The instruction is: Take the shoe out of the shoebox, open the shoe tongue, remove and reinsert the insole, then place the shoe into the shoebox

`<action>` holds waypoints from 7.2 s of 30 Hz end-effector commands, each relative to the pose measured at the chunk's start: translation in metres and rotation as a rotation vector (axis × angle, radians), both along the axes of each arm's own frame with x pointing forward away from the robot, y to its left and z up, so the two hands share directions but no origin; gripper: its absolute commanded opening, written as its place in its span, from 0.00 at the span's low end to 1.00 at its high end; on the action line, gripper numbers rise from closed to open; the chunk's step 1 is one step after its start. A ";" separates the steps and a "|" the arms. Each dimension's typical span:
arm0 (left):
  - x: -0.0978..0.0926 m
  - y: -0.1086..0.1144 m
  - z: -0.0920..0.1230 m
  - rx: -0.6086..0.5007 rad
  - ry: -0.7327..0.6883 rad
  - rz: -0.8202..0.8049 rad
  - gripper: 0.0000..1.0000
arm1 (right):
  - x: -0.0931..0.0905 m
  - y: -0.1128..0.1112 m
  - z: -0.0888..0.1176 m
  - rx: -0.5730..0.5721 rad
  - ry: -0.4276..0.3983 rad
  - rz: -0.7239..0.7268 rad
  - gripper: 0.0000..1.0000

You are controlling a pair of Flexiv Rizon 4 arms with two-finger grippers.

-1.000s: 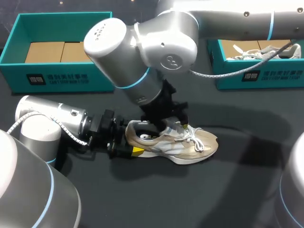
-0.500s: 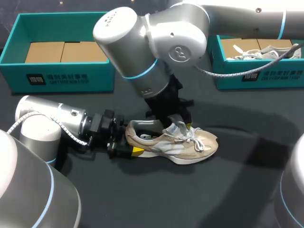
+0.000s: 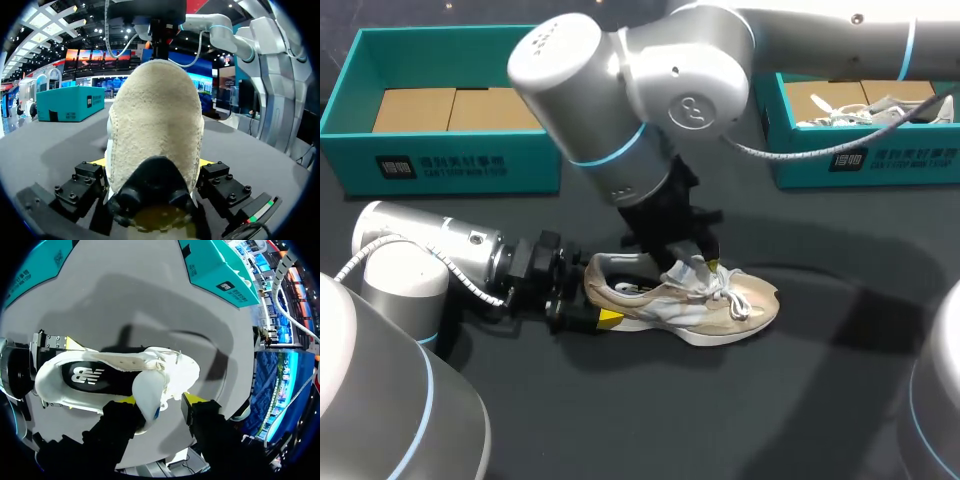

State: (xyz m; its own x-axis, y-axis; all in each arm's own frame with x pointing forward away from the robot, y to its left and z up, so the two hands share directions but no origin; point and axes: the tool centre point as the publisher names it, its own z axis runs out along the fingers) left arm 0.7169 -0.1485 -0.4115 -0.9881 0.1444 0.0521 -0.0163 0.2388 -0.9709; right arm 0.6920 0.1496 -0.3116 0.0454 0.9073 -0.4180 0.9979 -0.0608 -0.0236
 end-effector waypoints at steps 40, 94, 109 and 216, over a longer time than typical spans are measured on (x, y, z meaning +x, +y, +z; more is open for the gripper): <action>0.002 0.000 -0.002 -0.001 0.000 -0.001 0.00 | -0.004 -0.023 -0.001 0.229 -0.130 -0.109 0.00; 0.002 0.000 -0.002 -0.001 0.000 -0.001 0.00 | 0.009 -0.117 -0.025 0.171 -0.075 -0.255 0.39; 0.002 0.000 -0.002 -0.001 0.000 -0.001 0.00 | 0.002 -0.077 0.075 0.241 -0.185 0.034 0.40; 0.002 0.000 -0.002 -0.001 0.000 -0.001 0.00 | 0.031 0.061 -0.032 0.436 0.253 1.552 0.00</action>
State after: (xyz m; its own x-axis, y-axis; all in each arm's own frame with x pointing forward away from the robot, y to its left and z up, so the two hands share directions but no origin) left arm 0.7174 -0.1485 -0.4115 -0.9881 0.1445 0.0524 -0.0166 0.2388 -0.9709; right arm 0.7208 0.2147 -0.3351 -0.9981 0.0618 0.0075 0.0621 0.9967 0.0528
